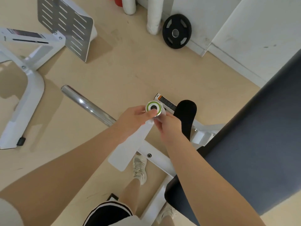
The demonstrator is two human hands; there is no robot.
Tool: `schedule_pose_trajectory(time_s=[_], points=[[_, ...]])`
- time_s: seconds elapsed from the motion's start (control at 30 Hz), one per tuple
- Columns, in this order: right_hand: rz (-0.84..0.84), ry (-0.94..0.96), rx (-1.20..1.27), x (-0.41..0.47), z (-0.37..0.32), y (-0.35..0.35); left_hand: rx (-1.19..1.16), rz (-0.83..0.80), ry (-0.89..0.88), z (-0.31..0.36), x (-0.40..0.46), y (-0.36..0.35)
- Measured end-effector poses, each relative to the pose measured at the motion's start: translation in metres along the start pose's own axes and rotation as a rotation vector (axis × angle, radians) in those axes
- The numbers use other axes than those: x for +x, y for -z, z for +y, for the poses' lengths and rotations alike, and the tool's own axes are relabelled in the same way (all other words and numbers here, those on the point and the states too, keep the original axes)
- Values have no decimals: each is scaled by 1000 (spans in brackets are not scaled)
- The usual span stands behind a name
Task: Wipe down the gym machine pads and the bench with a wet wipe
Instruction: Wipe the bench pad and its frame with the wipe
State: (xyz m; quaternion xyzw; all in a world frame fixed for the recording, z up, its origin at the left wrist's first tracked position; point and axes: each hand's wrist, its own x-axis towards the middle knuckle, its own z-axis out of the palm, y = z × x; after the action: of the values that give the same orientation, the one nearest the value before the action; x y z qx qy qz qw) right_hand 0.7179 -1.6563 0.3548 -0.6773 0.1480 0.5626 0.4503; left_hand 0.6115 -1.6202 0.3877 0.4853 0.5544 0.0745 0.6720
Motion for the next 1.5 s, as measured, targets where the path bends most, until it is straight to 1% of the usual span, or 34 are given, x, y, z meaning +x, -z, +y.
schedule_pose_trajectory(time_s=[0.07, 0.13, 0.17, 0.2, 0.23, 0.3, 0.33, 0.37, 0.43, 0.5, 0.6, 0.67, 0.7, 0.73, 0.77, 0.87, 0.93, 1.0, 1.03, 1.07, 1.1, 1.17, 1.2, 1.27, 1.3, 1.33, 1.37, 1.4, 1.43, 1.47, 1.5], points=[[-89, 68, 37, -11, -4, 9, -8, -29, -3, 2, 0, 3], [-227, 136, 60, -22, -11, 20, -16, -48, -1, 5, 1, 5], [-271, 147, 52, -26, -15, 25, -17, -57, 4, 6, 2, 5], [-270, 156, 22, -25, -20, 27, -17, -67, 10, 7, 2, 6], [-210, 185, -63, -20, -24, 28, -16, -76, 14, 7, 3, 7], [-10, 264, -309, 1, -29, 28, -13, -83, 19, 6, 4, 9], [50, 298, -419, 9, -30, 25, -16, -75, 23, 6, 4, 9], [51, 317, -495, 16, -29, 21, -25, -65, 25, 6, 4, 9], [-62, 302, -564, 23, -23, 12, -39, -62, 40, 3, 6, 10], [-192, 280, -530, 22, -18, 5, -64, -60, 85, 1, 7, 9], [-431, 334, -492, 11, -31, 7, -169, -19, 165, -2, 9, 4], [-630, 284, -331, 5, -50, 13, -236, -10, 189, -6, 8, 0], [-703, 238, -251, 2, -61, 14, -248, -14, 193, -8, 8, 0], [-734, 212, -243, 1, -70, 12, -248, -33, 192, -9, 8, 2], [-715, 219, -332, 4, -77, 10, -243, -64, 191, -9, 8, 7], [-583, 314, -682, 23, -82, -7, -253, -161, 219, -14, 12, 27], [-559, 270, -866, 37, -75, -18, -304, -180, 262, -21, 17, 38], [-592, 197, -1131, 45, -73, -28, -384, -40, 353, -36, 26, 43], [-635, 144, -1221, 45, -75, -32, -438, 41, 396, -42, 30, 44], [-688, 76, -1244, 43, -79, -35, -483, 93, 421, -48, 32, 44], [-736, 12, -1222, 40, -83, -37, -510, 113, 427, -51, 33, 44], [-780, -53, -1159, 30, -88, -39, -522, 95, 415, -53, 31, 40], [-783, -50, -1137, 23, -90, -38, -517, 79, 409, -52, 29, 37], [-772, 18, -1052, 5, -92, -34, -500, 43, 398, -45, 25, 31], [-758, 70, -926, -3, -92, -29, -490, 30, 386, -40, 23, 28], [-721, 111, -735, -11, -91, -23, -470, 20, 367, -35, 21, 25], [-639, 141, -507, -17, -88, -15, -450, 13, 340, -30, 18, 23], [-520, 178, -311, -21, -82, -7, -428, 1, 301, -25, 15, 20], [-355, 194, -188, -21, -71, 3, -397, -22, 252, -21, 12, 18], [-178, 157, -110, -17, -56, 12, -360, -57, 206, -17, 9, 15], [-29, 67, -32, -13, -38, 20, -336, -83, 168, -16, 7, 13]])
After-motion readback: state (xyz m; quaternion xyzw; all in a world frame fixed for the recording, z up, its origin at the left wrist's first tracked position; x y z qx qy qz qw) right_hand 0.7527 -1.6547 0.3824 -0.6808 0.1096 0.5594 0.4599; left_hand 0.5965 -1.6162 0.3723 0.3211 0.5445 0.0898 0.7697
